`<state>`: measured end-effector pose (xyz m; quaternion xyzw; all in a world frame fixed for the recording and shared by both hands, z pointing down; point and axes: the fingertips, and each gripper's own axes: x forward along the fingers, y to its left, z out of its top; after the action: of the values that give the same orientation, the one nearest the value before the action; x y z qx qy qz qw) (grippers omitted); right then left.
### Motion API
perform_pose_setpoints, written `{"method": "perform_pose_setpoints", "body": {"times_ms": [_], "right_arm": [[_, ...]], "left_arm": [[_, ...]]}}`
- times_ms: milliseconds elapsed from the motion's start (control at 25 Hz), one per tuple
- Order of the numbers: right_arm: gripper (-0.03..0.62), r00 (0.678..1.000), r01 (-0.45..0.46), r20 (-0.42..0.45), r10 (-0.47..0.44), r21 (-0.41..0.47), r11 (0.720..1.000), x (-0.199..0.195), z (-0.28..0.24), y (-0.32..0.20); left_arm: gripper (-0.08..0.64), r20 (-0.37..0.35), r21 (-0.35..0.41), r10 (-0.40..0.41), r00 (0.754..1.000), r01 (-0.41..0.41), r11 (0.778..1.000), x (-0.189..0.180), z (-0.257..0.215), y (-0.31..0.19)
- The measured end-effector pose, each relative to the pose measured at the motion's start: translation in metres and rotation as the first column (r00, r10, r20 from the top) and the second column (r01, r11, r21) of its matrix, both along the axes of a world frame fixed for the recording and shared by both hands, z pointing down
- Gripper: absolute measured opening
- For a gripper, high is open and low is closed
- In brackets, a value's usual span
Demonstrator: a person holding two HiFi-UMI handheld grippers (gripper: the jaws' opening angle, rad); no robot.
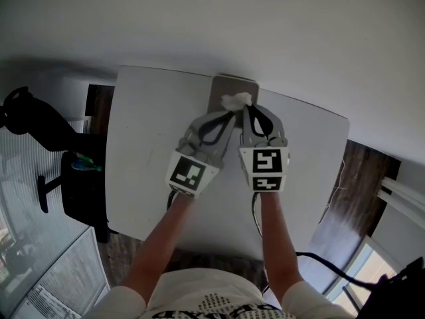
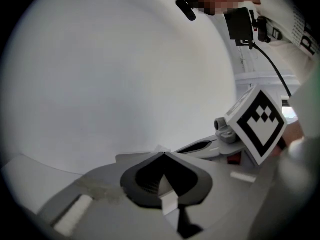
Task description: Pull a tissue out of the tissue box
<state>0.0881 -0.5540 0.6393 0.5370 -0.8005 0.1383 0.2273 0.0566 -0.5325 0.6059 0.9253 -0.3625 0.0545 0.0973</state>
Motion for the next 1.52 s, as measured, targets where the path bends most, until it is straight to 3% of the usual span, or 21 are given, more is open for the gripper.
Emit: {"method": "perform_pose_setpoints", "body": {"times_ms": [520,1520], "right_arm": [[0.014,1.000,0.021,0.009,-0.021,0.014,1.000,-0.002,-0.024,0.007],[0.012,0.999,0.020,0.037,-0.025,0.135,0.991,-0.010,-0.160,0.071]], "left_arm": [[-0.005,0.006,-0.004,0.013,1.000,-0.013,1.000,-0.004,-0.009,0.005],[-0.005,-0.034,0.033,0.034,0.999,-0.033,0.999,-0.016,-0.125,0.073]]}}
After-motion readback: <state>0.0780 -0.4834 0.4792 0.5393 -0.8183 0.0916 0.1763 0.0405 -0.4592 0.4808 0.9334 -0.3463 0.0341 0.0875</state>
